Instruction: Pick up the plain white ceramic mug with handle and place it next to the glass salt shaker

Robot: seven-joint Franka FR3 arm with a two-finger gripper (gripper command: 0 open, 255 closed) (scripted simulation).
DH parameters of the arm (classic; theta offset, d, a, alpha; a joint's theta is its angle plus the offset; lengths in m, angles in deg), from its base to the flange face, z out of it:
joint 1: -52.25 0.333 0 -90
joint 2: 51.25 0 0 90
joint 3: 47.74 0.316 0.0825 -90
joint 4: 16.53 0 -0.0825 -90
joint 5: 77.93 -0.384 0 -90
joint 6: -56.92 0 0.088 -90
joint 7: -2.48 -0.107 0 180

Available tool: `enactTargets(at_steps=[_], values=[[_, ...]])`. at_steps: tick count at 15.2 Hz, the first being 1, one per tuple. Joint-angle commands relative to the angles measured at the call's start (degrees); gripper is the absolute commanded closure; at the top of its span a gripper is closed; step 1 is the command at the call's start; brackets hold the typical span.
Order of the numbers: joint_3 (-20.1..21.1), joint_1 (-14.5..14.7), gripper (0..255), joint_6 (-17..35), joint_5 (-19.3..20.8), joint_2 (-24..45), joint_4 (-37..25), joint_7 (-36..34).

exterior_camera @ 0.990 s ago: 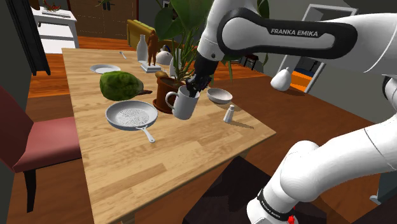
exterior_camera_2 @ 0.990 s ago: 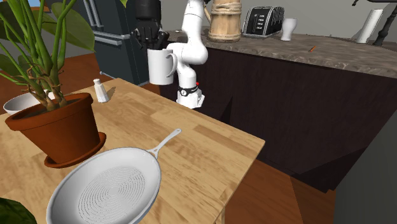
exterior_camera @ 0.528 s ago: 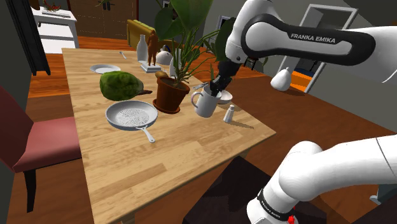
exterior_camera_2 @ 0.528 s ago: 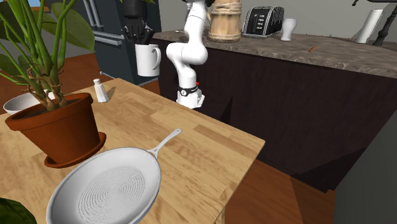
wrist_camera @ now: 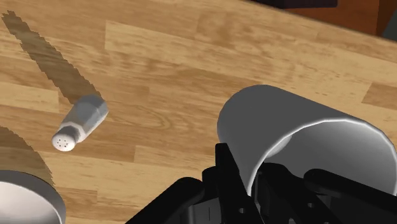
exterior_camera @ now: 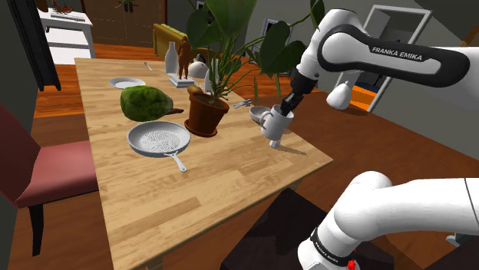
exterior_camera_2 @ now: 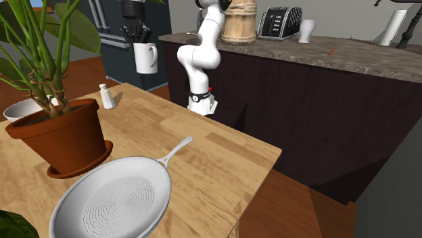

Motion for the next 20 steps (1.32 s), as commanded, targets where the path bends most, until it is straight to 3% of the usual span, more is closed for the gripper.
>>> enactTargets(at_steps=[1,10,17,20], values=[[-2.28,-0.98,255,-1.05,1.38,-0.93,-0.08,2.54],[-13.87,-5.49,255,-3.9,8.33,-2.57,-1.76,14.83],[-24.61,-7.39,255,-5.11,13.47,0.53,-7.43,25.75],[-25.21,-7.68,255,-3.04,14.05,0.11,-4.97,25.77]])
